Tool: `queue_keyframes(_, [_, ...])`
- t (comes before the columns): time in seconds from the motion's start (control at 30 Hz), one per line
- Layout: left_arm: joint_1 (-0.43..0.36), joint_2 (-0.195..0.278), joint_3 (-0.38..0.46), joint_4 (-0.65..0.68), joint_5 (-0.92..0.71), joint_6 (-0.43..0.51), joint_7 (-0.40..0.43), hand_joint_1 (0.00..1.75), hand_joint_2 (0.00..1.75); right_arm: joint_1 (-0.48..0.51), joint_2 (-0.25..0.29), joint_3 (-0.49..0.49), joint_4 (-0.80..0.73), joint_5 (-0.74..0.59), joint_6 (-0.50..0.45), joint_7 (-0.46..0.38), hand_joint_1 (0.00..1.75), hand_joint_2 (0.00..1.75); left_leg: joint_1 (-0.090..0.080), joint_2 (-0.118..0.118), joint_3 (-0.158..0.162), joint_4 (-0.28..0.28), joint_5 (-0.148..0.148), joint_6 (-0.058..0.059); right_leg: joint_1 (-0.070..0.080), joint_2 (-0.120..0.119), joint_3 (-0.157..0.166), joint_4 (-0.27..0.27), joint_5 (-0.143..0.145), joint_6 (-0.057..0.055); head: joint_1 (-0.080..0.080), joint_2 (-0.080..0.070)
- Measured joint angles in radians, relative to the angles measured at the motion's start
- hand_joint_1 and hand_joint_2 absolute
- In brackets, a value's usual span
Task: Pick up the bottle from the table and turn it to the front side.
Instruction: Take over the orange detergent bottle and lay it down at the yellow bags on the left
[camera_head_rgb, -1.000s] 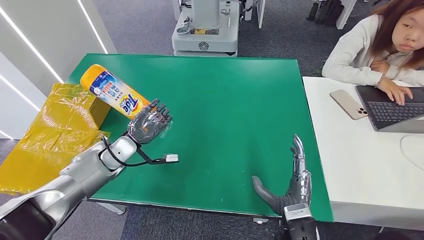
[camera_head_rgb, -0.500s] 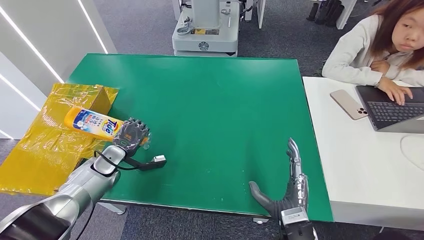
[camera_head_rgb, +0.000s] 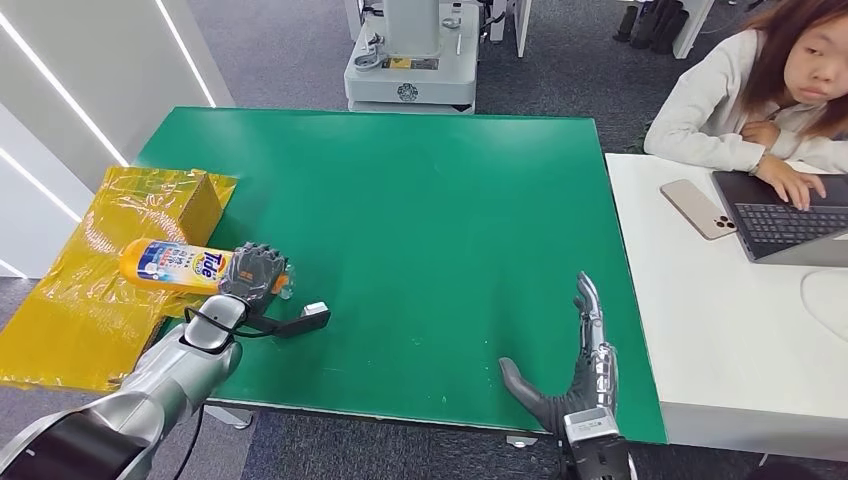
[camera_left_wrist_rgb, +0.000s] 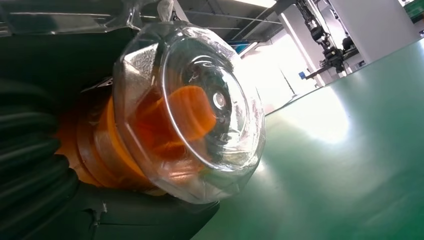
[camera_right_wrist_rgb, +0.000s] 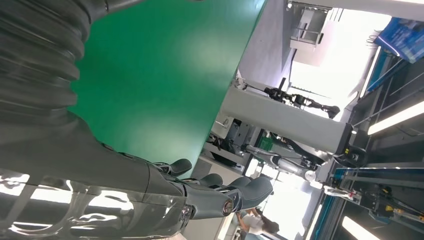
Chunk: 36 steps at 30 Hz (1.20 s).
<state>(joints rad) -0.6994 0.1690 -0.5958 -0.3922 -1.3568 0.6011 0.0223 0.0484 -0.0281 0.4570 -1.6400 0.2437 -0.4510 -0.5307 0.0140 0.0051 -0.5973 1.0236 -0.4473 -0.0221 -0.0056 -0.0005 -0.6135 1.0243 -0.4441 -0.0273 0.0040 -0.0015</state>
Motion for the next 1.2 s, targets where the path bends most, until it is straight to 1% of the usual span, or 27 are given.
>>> queue_keyframes(0.17, [0.001,-0.007,0.04,0.007,0.015,-0.016,0.039,1.75,1.75,-0.004,0.003,-0.003,0.0,0.007,0.017,0.005,0.0,1.75,0.0,0.0,0.0,0.0,0.0,0.0,0.0,0.0,0.0,0.0,0.0,0.0,0.0,0.0])
queue_keyframes(0.37, [0.011,-0.012,0.094,0.008,-0.004,-0.013,0.021,1.75,1.75,-0.019,0.005,-0.004,0.009,0.005,0.043,-0.008,0.0,1.75,0.0,0.0,0.0,0.0,0.0,0.0,0.0,0.0,0.0,0.0,0.0,0.0,0.0,0.0])
queue_keyframes(0.4, [0.013,-0.013,0.099,0.009,-0.011,-0.011,0.019,1.7,1.75,-0.022,0.005,-0.004,0.011,0.005,0.045,-0.009,0.0,1.75,0.0,0.0,0.0,0.0,0.0,0.0,0.0,0.0,0.0,0.0,0.0,0.0,0.0,0.0])
queue_keyframes(0.5, [0.017,-0.017,0.113,0.009,-0.024,-0.007,0.017,0.4,1.75,-0.029,0.007,-0.004,0.014,0.005,0.051,-0.013,0.0,1.75,0.0,0.0,0.0,0.0,0.0,0.0,0.0,0.0,0.0,0.0,0.0,0.0,0.0,0.0])
queue_keyframes(0.53, [0.018,-0.018,0.118,0.009,-0.026,-0.008,0.017,0.0,1.75,-0.03,0.008,-0.004,0.014,0.005,0.051,-0.013,0.0,1.75,0.0,0.0,0.0,0.0,0.0,0.0,0.0,0.0,0.0,0.0,0.0,0.0,0.0,0.0])
queue_keyframes(0.77, [0.017,-0.011,0.175,0.018,-0.008,-0.035,0.02,0.0,1.75,-0.031,0.01,0.0,0.015,0.011,0.063,-0.016,0.0,1.75,0.0,0.0,0.0,0.0,0.0,0.0,0.0,0.0,0.0,0.0,0.0,0.0,0.0,0.0])
queue_keyframes(0.9, [0.026,0.003,0.206,0.024,0.015,-0.005,0.008,0.0,1.75,-0.039,0.01,0.008,0.018,0.017,0.08,-0.017,0.0,1.75,0.0,0.0,0.001,0.0,0.0,0.0,0.0,0.0,0.001,0.001,0.0,0.0,0.0,0.0])
queue_keyframes(1.07, [0.044,0.004,0.243,0.025,0.029,0.029,-0.017,0.0,1.75,-0.058,0.011,0.021,0.032,0.02,0.083,-0.014,0.0,1.75,0.0,-0.001,0.001,0.0,0.001,-0.001,0.0,-0.001,0.001,0.001,0.0,-0.001,0.0,0.0])
queue_keyframes(1.13, [0.048,0.002,0.259,0.025,0.04,0.039,-0.033,0.0,1.75,-0.064,0.011,0.024,0.037,0.018,0.081,-0.013,0.0,1.75,0.0,-0.001,0.001,0.0,0.001,-0.001,0.0,-0.001,0.001,0.001,0.001,-0.001,0.0,0.0])
queue_keyframes(1.2, [0.054,-0.005,0.282,0.025,0.075,0.056,-0.073,0.0,1.75,-0.068,0.011,0.026,0.042,0.015,0.077,-0.011,0.0,1.75,0.0,-0.001,0.001,0.0,0.001,-0.001,0.0,-0.001,0.001,0.001,0.001,-0.001,0.0,0.0])
